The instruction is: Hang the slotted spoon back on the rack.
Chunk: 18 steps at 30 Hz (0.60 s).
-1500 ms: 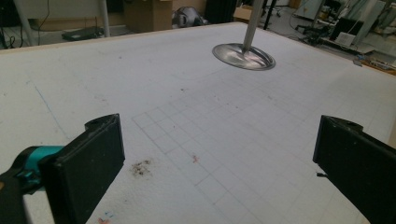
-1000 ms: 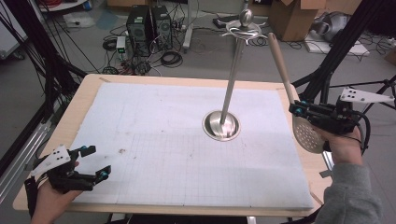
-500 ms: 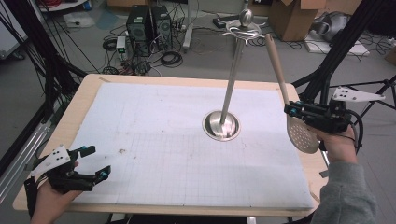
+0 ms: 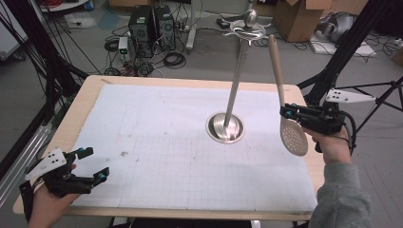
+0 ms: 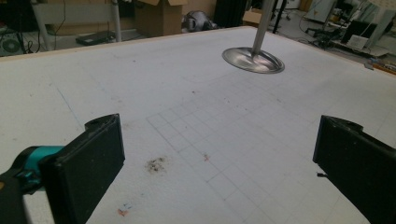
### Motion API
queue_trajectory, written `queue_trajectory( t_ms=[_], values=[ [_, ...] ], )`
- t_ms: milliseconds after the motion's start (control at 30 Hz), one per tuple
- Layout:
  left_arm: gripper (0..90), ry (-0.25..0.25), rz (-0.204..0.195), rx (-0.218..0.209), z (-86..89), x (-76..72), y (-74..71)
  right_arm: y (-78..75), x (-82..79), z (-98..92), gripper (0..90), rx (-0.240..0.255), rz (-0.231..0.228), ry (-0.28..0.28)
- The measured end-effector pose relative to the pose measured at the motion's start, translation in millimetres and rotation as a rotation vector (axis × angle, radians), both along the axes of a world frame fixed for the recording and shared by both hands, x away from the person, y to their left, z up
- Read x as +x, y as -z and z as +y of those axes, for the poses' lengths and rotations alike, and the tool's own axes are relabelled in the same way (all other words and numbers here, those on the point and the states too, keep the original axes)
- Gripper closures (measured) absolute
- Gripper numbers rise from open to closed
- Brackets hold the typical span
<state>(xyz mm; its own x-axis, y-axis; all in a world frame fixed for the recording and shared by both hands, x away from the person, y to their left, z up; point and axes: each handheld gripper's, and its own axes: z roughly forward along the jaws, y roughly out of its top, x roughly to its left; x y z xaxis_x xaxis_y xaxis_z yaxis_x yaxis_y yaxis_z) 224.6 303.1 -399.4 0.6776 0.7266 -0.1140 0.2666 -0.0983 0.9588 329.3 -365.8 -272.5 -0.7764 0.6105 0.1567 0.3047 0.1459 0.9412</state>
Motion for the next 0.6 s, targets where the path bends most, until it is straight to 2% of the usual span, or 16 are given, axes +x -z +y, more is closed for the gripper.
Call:
queue_trajectory(
  t_ms=[600],
  values=[
    [2.4,-0.003,-0.005,-0.009,1.5,-2.2,-1.3,7.2,13.5,22.9,78.7,-0.045,0.015,0.005]
  ],
)
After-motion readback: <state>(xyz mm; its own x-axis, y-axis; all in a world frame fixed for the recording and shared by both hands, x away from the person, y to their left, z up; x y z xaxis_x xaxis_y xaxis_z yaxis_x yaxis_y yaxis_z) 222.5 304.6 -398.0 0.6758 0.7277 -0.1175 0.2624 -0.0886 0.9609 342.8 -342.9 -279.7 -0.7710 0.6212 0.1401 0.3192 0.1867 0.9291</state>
